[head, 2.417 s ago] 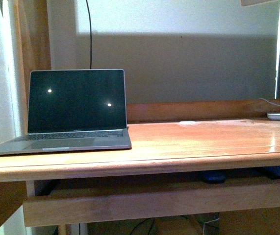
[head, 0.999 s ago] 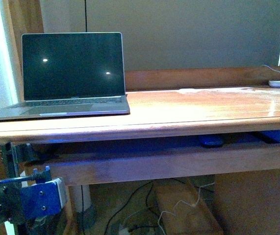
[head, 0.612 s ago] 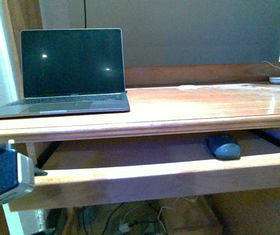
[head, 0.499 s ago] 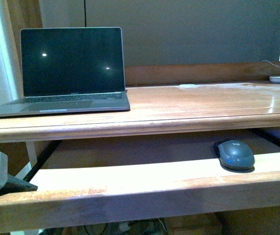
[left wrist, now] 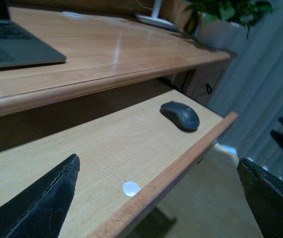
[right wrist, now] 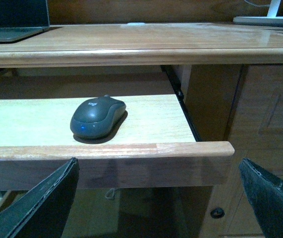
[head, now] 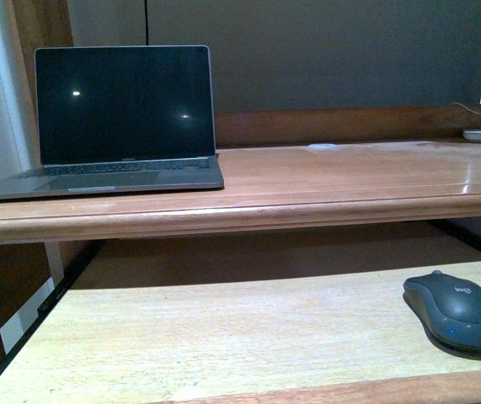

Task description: Place mouse

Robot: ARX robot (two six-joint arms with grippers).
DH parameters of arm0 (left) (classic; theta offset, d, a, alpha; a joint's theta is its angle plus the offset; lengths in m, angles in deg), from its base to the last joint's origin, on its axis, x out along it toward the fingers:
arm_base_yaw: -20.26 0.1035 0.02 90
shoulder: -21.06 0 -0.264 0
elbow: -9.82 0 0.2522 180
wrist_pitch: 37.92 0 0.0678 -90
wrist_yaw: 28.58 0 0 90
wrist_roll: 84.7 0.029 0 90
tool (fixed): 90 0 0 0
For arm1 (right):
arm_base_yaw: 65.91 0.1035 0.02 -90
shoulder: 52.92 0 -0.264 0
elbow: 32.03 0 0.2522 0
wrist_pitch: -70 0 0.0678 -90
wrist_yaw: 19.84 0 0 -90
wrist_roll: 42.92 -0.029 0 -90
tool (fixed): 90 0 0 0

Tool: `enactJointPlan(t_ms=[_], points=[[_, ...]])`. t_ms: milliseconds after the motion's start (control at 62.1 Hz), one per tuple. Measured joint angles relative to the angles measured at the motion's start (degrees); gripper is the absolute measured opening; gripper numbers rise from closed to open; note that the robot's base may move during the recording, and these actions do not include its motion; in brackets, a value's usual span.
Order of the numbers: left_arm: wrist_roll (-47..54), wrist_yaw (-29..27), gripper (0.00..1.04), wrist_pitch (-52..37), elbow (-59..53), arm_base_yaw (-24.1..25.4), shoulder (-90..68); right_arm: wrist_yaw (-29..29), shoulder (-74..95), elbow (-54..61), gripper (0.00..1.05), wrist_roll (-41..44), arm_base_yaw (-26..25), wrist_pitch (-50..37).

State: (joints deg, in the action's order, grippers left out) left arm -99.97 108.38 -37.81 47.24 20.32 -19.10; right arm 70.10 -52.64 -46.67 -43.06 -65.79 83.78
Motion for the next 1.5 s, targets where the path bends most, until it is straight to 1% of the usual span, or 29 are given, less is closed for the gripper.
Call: enactJointPlan(t_ms=[32,48,64,81,97,113,129,145,161,177,193,209,226,242,258,274,306,371,403,467,516,548,612,725,886,1257,1498], points=[[-2.51,-2.01,0.97,1.64,-1.18,-0.22,3.56,0.02,0.00,0.00,0.97,-0.02,0.00,0.00],[-3.96,-4.55,0.97,3.30,-1.88,-0.72,6.01,0.02,0.00,0.00,0.97,-0.02,0.00,0.00],[-3.63,-10.23,0.94,5.46,-2.54,-2.23,8.63,0.02,0.00,0.00,0.97,-0.02,0.00,0.00],[-3.41,-13.79,0.92,6.64,-2.86,-3.32,9.99,0.02,0.00,0.00,0.97,-0.02,0.00,0.00],[-2.38,-20.44,0.89,9.03,-3.58,-5.68,12.85,0.02,0.00,0.00,0.97,0.00,0.00,0.00],[-1.66,-21.90,0.87,10.27,-3.96,-6.80,14.27,0.02,0.00,0.00,0.97,-0.02,0.00,0.00],[0.52,-29.59,0.84,12.63,-4.83,-8.98,17.11,0.02,0.00,0.00,0.97,-0.02,0.00,0.00],[1.99,-35.21,0.80,14.53,-5.77,-10.73,19.91,0.02,0.00,0.00,0.97,-0.02,0.00,0.00],[2.95,-37.57,0.78,15.23,-6.23,-11.34,21.18,0.09,0.00,0.00,0.97,-0.02,0.00,0.02],[5.38,-41.97,0.75,16.11,-7.17,-12.04,23.52,1.31,0.52,-0.15,0.97,-0.72,0.35,0.66],[6.27,-44.11,0.73,16.31,-7.61,-12.20,24.55,2.60,1.09,-0.42,0.97,-1.01,0.68,1.46],[7.78,-48.19,0.70,16.41,-8.31,-12.22,26.21,4.83,2.51,-1.20,0.97,-2.14,1.57,2.69],[8.09,-50.07,0.68,16.41,-8.61,-12.17,26.82,7.06,4.76,-2.01,0.97,-3.37,2.64,2.58],[9.40,-53.62,0.64,16.41,-9.05,-11.91,27.76,8.24,6.12,-2.45,0.97,-4.28,3.10,2.21],[9.94,-55.93,0.61,16.39,-9.46,-11.52,28.50,9.90,9.07,-3.41,0.97,-5.18,3.93,1.07],[10.47,-56.48,0.59,16.35,-9.66,-11.19,28.85,10.29,10.56,-3.93,0.97,-5.44,4.28,0.31],[11.28,-56.94,0.54,16.26,-10.25,-10.47,29.66,10.93,15.28,-5.60,0.97,-5.99,5.18,-2.45],[12.85,-55.47,0.43,16.11,-11.76,-9.70,30.67,12.41,25.75,-9.77,0.97,-6.32,7.26,-9.79],[13.40,-51.65,0.36,16.11,-12.72,-7.21,31.34,12.59,29.79,-11.61,0.97,-6.29,8.00,-12.74],[13.99,-47.80,0.26,15.93,-13.94,-2.64,32.17,12.94,37.44,-15.28,0.97,-6.14,9.38,-17.55],[14.08,-47.87,0.19,15.76,-14.58,-1.18,32.65,12.98,43.12,-18.14,0.97,-5.86,10.51,-19.89],[14.19,-47.71,0.11,15.52,-15.17,-0.68,33.18,13.20,46.25,-19.76,0.97,-5.68,11.17,-20.24],[14.21,-47.10,0.02,15.28,-15.98,-0.48,33.77,13.11,51.47,-22.58,0.97,-5.11,12.52,-19.69],[14.45,-47.10,0.03,14.99,-17.16,-0.42,34.58,14.01,59.10,-25.99,0.97,-3.02,14.71,-17.88],[14.56,-47.10,0.03,14.62,-18.58,-0.39,35.71,15.89,64.43,-30.14,0.97,0.02,16.33,-16.81],[14.62,-47.10,0.03,14.27,-20.61,-0.39,37.46,19.91,74.82,-34.64,0.97,1.75,19.91,-17.92],[14.62,-47.06,0.03,13.92,-23.12,-0.35,39.74,22.03,78.88,-37.77,0.97,2.19,20.76,-16.96]])
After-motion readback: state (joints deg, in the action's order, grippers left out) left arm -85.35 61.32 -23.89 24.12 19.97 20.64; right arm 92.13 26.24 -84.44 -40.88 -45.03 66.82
